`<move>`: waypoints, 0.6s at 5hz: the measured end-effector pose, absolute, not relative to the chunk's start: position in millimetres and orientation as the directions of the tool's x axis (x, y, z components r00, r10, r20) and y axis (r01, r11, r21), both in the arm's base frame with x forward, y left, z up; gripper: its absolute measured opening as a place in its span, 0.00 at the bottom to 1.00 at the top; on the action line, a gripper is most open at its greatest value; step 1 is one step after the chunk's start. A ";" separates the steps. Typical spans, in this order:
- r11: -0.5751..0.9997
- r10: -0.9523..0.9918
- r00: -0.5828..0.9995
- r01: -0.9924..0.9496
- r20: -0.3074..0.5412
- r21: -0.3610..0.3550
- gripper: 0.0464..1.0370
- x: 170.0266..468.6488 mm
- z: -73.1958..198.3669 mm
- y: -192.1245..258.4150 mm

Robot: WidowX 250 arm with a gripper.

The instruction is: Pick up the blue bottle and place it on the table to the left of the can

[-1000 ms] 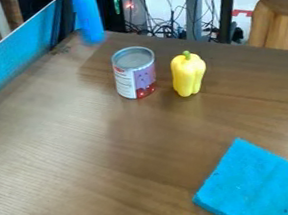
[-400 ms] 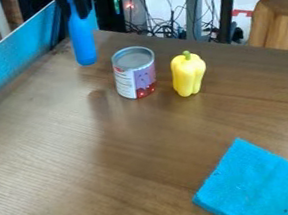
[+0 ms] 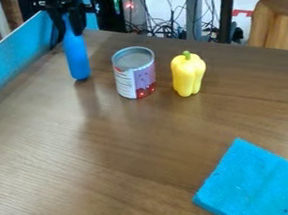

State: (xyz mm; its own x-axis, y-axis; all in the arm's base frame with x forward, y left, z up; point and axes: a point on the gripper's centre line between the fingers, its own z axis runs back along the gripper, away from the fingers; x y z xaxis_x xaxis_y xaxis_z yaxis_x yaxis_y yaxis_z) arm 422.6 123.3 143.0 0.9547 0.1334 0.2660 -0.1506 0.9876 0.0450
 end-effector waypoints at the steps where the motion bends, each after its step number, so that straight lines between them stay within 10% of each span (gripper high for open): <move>1: 0.987 0.132 0.955 -0.151 0.265 0.052 0.33 422.3 136.8 124.3; 2: 0.987 0.137 0.955 -0.155 0.262 0.050 0.39 421.7 135.6 124.2; 3: 0.984 0.156 0.958 -0.172 0.241 0.045 0.72 419.5 130.2 124.5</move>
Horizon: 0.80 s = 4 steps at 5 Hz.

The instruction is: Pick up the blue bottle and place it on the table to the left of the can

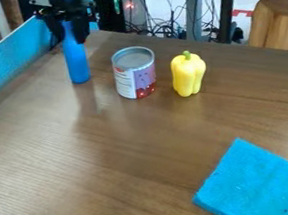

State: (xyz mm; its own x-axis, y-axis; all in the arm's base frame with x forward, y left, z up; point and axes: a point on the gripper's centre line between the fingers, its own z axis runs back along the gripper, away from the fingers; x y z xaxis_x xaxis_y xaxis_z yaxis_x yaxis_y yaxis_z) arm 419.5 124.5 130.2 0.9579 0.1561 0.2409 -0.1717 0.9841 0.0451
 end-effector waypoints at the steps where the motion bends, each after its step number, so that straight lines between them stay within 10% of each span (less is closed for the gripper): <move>1: 0.984 0.160 0.957 -0.173 0.240 0.036 0.97 419.0 130.1 125.5; 4: 0.966 0.258 0.922 -0.257 0.290 -0.042 0.97 396.7 193.8 141.6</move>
